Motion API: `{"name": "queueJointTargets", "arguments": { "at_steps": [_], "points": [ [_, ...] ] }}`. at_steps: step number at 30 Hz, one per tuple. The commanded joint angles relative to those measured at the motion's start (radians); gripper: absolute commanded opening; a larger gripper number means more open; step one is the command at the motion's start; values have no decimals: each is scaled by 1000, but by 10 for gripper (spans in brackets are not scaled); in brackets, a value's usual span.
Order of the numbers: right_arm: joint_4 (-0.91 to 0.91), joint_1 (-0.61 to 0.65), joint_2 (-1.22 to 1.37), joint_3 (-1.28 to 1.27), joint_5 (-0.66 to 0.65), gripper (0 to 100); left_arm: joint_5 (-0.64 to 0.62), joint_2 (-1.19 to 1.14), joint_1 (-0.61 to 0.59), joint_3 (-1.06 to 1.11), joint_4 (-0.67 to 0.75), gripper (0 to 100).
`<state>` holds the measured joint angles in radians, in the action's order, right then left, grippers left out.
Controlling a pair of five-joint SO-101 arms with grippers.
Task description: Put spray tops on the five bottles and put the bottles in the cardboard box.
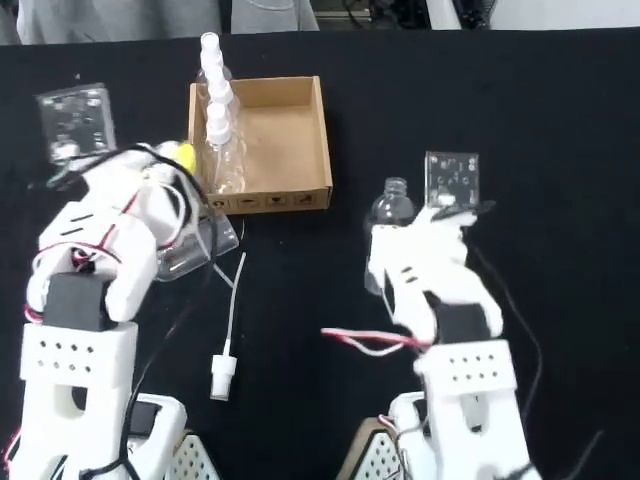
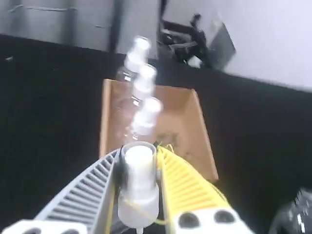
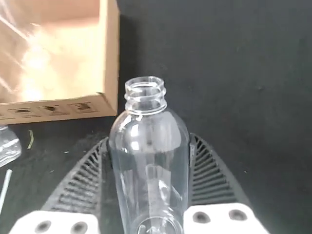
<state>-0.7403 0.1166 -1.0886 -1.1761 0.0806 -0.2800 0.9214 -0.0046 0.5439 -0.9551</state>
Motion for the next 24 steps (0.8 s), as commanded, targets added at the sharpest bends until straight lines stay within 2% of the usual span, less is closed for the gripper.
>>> {"name": "queueJointTargets", "arguments": {
  "at_steps": [1,9,24],
  "points": [
    [3,68,-131,-30,-66,57,-49,25,-50,-19,23,30],
    [81,137,-278,-159,-147,57,-103,25,-53,-21,23,30],
    [80,276,-423,-265,-290,57,-124,25,-53,-44,58,30]
  ]
}}
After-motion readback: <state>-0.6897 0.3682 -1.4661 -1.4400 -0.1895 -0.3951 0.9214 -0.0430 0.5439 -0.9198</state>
